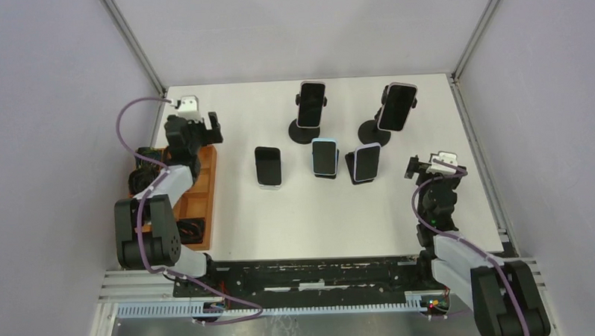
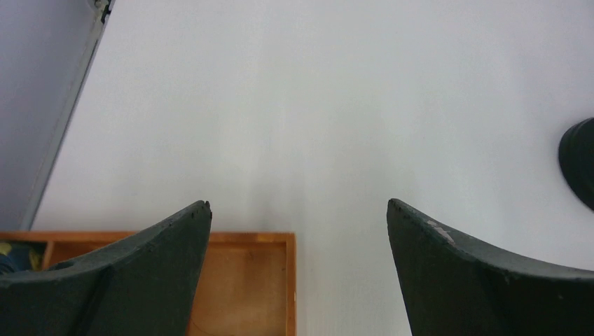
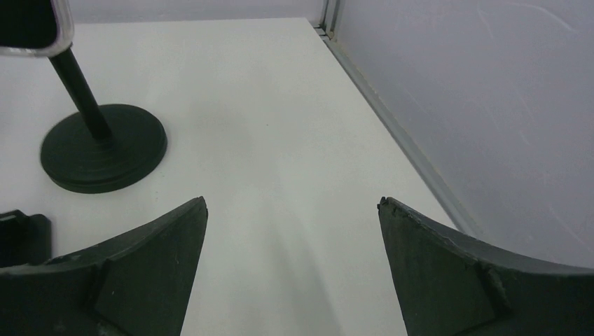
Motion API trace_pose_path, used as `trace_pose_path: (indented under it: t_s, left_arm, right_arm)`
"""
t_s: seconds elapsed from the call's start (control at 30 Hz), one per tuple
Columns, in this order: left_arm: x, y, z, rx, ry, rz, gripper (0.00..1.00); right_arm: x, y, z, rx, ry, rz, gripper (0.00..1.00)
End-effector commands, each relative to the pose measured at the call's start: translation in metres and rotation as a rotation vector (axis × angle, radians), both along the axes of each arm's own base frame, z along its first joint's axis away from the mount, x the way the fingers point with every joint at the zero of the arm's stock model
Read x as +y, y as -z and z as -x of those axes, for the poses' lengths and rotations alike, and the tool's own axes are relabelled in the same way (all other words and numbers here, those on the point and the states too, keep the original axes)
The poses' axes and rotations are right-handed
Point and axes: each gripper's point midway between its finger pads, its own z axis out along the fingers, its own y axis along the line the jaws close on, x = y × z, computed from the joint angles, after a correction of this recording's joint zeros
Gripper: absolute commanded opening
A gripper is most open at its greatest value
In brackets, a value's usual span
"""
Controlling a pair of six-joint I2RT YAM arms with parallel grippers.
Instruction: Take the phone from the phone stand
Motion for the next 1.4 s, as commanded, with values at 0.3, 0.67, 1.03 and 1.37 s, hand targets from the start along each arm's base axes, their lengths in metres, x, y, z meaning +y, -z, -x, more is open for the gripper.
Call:
trace_pose_path:
  t_s: [0.3,0.67,1.03,1.37]
  left_arm:
    - [-0.071,-0.024,0.124,0.331,0.618,0.061,1.0]
    - [-0.141,0.013,0.159,0.444,0.958,0.092,0.99]
    - [-0.174,0.06,0.148,0.564,1.123,0.178,0.94]
    - [-0.186,0.069,0.145,0.506,1.238,0.291,0.92]
  right_arm:
    - [0.077,-0.032,0.005,0.19,-0.291,-0.47,0.98]
    - [0.143,-0.024,0.032,0.344,-0.58,-0.406,0.98]
    - [0.217,-0.054,0.05,0.41,-0.874,-0.366,0.98]
    - [0.257,-0.067,0.057,0.391,-1.068,-0.369,0.98]
